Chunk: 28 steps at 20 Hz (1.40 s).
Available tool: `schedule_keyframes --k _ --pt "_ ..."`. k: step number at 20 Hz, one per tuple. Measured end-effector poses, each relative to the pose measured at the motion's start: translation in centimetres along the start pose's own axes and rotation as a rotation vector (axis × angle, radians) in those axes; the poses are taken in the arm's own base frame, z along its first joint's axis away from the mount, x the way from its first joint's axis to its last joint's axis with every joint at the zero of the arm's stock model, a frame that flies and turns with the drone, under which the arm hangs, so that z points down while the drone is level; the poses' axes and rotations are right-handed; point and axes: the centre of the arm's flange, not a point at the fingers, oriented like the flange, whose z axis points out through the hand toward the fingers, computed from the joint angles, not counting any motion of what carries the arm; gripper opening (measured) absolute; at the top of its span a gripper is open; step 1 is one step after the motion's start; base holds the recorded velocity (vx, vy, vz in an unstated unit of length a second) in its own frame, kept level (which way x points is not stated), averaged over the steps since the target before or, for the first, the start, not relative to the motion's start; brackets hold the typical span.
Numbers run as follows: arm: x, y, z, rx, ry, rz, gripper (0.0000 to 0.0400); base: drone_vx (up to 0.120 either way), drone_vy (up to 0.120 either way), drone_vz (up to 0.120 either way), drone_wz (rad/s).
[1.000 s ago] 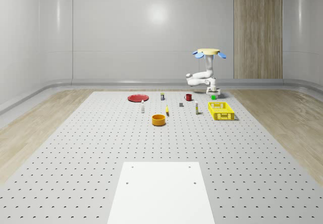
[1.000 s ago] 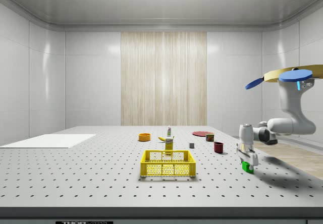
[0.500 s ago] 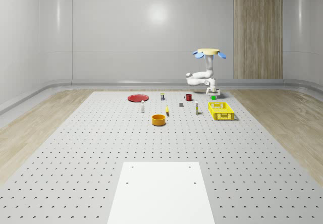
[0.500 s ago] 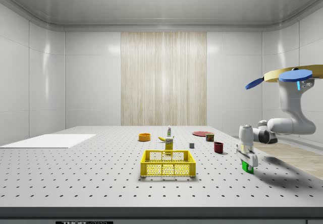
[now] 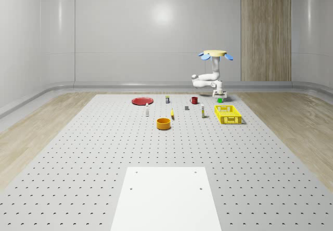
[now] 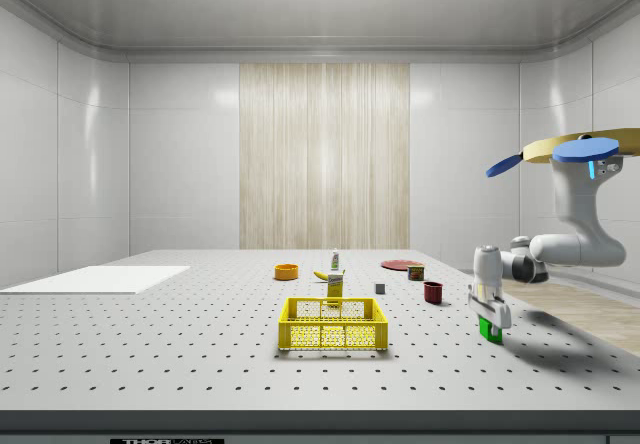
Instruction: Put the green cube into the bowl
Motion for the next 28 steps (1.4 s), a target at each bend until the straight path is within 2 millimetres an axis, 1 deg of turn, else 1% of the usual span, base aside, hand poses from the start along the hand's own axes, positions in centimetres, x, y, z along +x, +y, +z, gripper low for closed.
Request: schedule_keyframes --k 6,9,12,18,28 --pt "0.0 0.0 -2.7 0.003 -0.004 -0.022 0.025 0.0 0.0 0.0 0.0" --pt "0.0 0.0 -3.9 0.004 -0.005 -0.045 0.025 0.0 0.0 0.107 0.0" --pt "0.0 0.0 -4.8 0.004 -0.005 -0.032 0.025 0.12 -0.12 0.12 0.0" --pt "0.0 0.0 -5.5 0.004 -0.006 -0.005 0.025 0.12 -0.12 0.12 0.0" --pt "0.0 0.0 -5.7 0.005 -0.007 0.022 0.025 0.12 -0.12 0.12 0.0"
